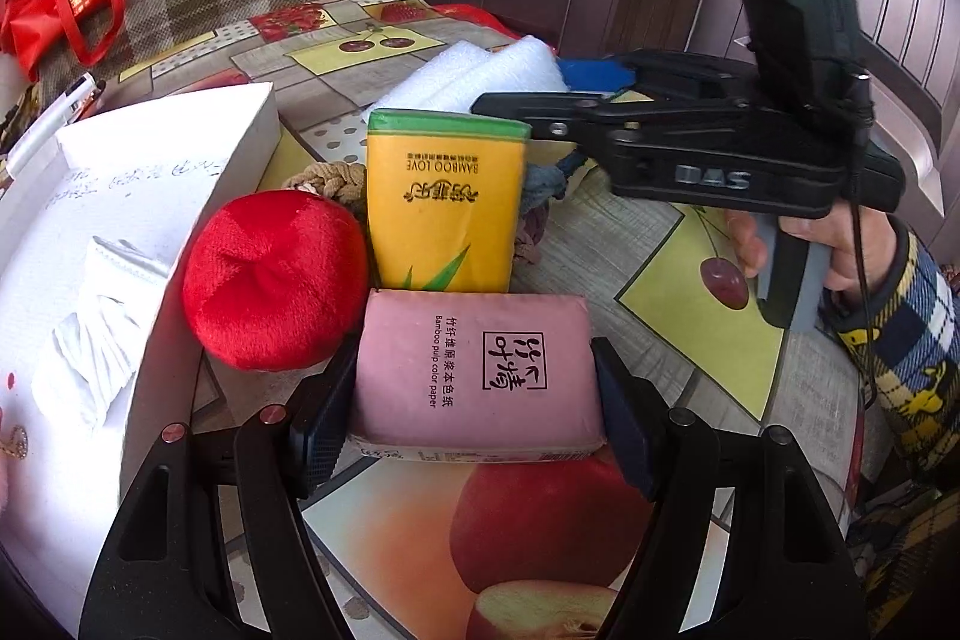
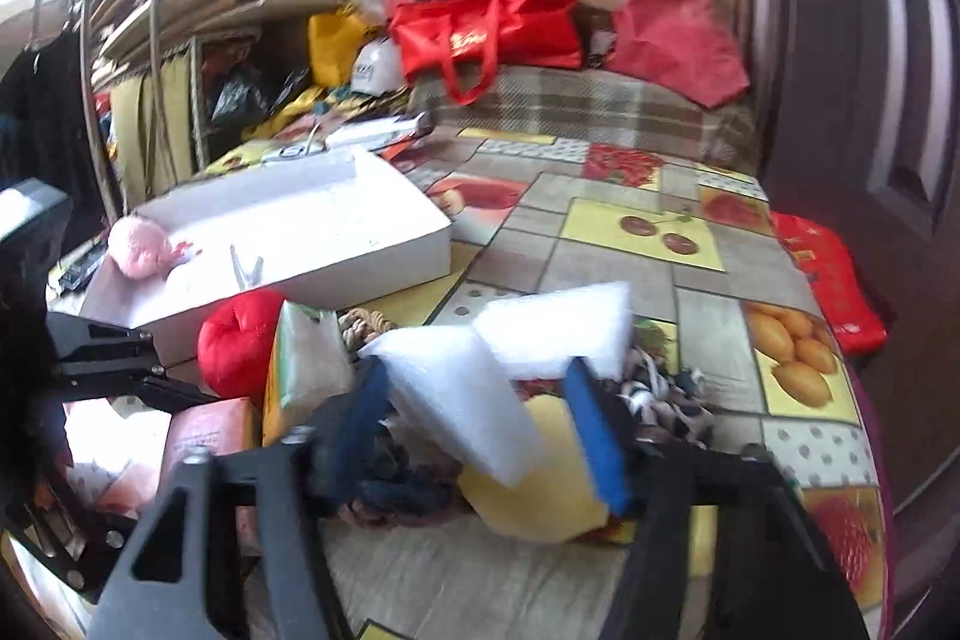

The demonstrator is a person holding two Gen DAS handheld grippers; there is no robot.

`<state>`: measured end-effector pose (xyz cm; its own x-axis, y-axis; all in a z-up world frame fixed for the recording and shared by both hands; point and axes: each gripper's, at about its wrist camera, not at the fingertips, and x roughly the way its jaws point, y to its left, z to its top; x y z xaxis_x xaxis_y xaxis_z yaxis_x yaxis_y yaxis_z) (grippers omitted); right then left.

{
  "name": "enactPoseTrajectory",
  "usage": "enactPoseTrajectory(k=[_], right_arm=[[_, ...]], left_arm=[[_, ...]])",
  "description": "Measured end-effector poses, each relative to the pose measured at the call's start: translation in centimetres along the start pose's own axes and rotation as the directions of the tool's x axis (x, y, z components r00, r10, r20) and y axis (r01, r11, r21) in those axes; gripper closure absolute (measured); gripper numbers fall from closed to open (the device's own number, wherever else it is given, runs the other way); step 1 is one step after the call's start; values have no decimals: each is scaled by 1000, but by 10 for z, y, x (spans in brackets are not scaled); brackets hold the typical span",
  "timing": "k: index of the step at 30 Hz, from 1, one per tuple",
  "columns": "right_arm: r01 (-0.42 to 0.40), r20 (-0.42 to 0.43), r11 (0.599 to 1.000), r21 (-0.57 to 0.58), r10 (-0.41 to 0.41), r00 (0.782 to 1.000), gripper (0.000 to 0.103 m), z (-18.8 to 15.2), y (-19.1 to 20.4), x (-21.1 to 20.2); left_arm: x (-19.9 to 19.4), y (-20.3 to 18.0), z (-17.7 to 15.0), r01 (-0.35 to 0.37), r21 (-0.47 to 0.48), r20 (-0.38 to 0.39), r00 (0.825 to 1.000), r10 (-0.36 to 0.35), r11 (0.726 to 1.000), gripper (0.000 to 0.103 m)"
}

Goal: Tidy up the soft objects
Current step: 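Grasp the pink tissue pack with the left tool while the right tool grasps a white foam block, then carry the tissue pack and foam block over the white box and release both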

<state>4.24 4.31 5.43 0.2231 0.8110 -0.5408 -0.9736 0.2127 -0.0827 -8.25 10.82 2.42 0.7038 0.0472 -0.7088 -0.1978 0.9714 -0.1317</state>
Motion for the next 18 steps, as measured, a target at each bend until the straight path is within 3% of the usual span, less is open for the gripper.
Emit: enactPoseTrajectory(k=[5,8,11,15,18], right_arm=[[12,18,1000,-3,-12,1000,80,-5,4,-8],[67,131,987,149,-87,988,81,-8,-12,-32],[60,220,958,280,-125,968,81,-14,-20,-51],[86,271,953,290,-168,948,81,-17,3,-60],[94,317,958,272,-182,931,81,-12,22,-65]], left_arm=[[-2,1,0,-2,0,16,1000,2,1000,30],[-10,-1,-1,-14,7,58,998,14,1000,30],[-24,-4,-4,-18,28,132,991,14,999,30],[-48,-11,-11,-59,50,258,965,44,997,30],[-67,-11,-18,-104,33,357,930,85,994,30]])
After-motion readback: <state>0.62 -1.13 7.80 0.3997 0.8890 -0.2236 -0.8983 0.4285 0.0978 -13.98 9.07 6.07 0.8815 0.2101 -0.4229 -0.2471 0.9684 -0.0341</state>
